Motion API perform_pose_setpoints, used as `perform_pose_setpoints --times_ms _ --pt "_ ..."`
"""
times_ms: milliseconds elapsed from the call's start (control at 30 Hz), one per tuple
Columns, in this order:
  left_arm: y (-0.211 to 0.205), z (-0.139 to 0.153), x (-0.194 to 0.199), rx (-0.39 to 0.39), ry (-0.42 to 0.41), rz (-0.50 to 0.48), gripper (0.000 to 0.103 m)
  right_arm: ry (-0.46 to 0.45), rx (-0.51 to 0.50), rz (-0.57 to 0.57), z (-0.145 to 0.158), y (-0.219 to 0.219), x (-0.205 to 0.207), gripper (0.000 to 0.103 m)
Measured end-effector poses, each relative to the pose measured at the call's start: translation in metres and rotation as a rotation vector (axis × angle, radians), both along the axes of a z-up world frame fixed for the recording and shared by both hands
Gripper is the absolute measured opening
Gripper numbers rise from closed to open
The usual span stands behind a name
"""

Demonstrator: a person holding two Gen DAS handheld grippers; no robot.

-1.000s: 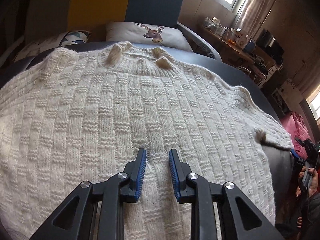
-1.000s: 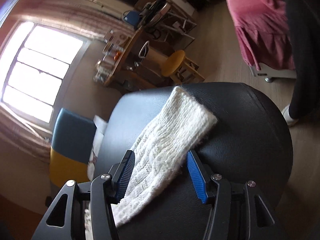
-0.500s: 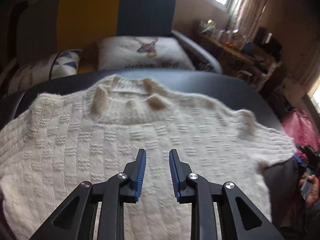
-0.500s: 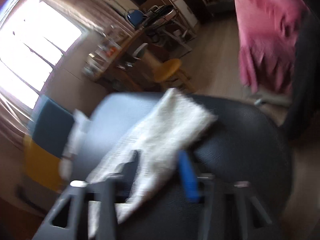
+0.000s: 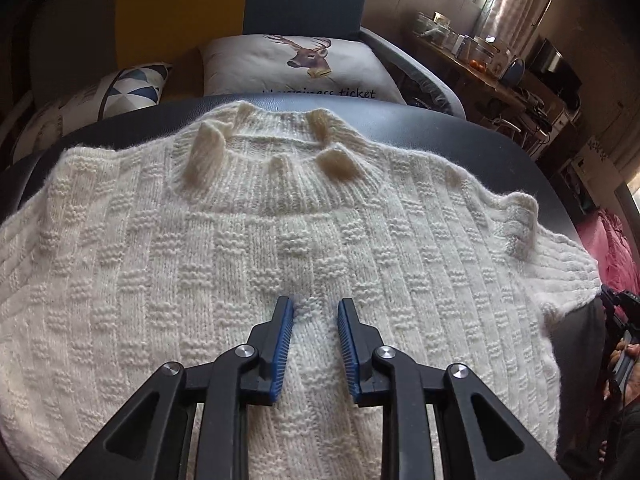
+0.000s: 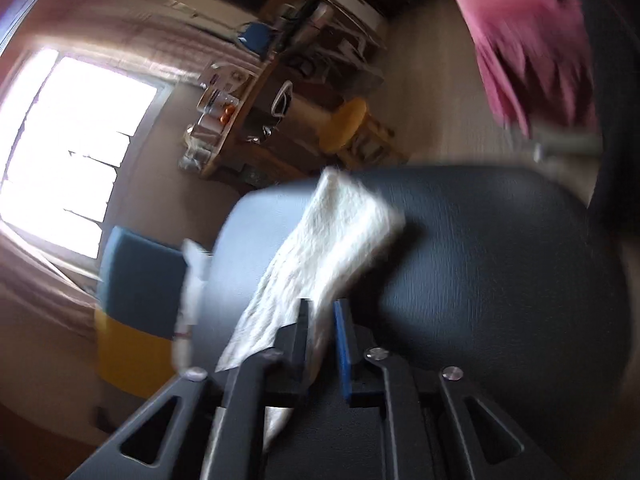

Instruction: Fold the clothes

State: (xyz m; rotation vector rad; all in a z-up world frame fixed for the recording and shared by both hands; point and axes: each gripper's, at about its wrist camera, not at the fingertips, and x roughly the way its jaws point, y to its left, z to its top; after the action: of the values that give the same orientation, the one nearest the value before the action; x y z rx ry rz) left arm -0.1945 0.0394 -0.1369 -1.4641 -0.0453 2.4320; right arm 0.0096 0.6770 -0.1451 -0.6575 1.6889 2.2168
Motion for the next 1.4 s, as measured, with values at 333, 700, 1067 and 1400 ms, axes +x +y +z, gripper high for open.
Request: perform_pose_setpoints --times_ms 333,700,1067,1400 --pt "-0.001 0.003 0.01 0.001 0.035 -0.011 0.023 -0.057 0.167 -0.01 0.015 -0.02 -0.035 0.052" --pt "0.01 0.028 0.002 0.201 -0.072 -0.056 0.019 -0.055 0.41 0.266 0.049 -0.069 -0.07 0.009" --pt "0.144 0.035 0.008 0.498 -0.36 -0.263 0.025 -0.144 0.62 0.673 0.034 -0.183 -0.08 0.009" --pt "0.214 0.006 -0.03 0.77 -0.623 -0.159 0.037 -0.236 0.897 0.784 0.039 -0.225 -0.083 0.009"
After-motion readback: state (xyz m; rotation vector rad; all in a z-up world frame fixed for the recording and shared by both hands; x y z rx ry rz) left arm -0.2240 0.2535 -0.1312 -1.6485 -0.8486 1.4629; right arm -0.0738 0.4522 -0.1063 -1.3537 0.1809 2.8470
